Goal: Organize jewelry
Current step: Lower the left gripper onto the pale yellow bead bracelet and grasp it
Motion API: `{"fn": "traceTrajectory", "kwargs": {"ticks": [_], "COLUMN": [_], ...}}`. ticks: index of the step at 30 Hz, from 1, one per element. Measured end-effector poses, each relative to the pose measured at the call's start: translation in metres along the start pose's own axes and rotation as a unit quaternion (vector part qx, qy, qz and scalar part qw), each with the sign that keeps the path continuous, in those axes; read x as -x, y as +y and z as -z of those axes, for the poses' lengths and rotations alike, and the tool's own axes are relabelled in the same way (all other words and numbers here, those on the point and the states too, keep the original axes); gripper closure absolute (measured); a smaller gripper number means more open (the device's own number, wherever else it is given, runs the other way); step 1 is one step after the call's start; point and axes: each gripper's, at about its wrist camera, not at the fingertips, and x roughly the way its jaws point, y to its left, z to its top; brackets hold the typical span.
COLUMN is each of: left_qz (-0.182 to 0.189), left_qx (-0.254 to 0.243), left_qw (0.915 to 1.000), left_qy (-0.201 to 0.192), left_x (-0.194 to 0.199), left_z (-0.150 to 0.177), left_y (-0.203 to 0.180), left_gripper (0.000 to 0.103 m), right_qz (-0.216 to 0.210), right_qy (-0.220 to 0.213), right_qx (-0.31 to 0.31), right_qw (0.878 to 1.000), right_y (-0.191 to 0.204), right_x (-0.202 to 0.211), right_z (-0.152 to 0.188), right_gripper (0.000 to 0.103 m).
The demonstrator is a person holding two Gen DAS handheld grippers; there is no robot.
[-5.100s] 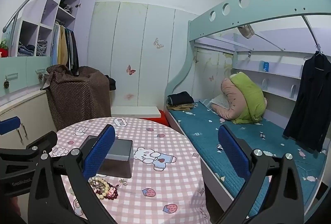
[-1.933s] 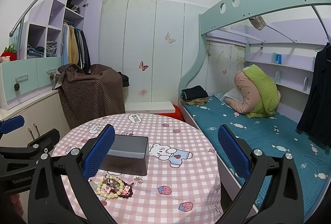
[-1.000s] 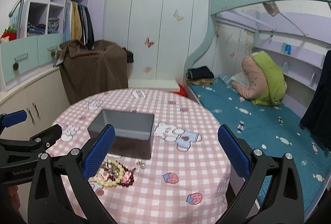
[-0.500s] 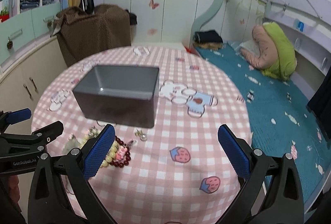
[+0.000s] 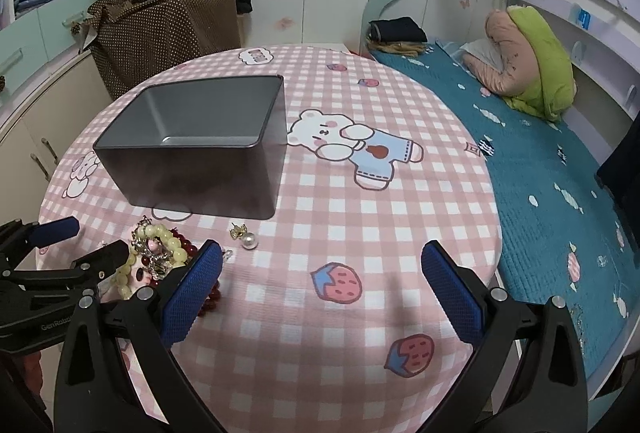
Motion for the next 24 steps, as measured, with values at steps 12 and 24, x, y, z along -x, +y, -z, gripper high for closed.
{"fn": "traceTrajectory", "kwargs": {"ticks": [12,24], "left_qz": [0.035,0.104], "left_qx": [-0.060,-0.042], "left_qw": [0.9974,0.9936], "left_qy": [0.019,-0.015], "left_x": [-0.006,0.019], "left_z": [-0.002,-0.018], "left_y": [-0.017,-0.015], "left_gripper": [0.058,0.093], "right_qz": [-0.015,-0.026], "right_qy": [0.013,0.003], "right_qx": [-0.010,-0.020], "right_qw": [1.000,0.999], "right_y": [-0.003,-0.005], "right_x": [-0.006,0.001], "right_z": [0.001,0.000], "right_gripper": [0.007,0.007]}}
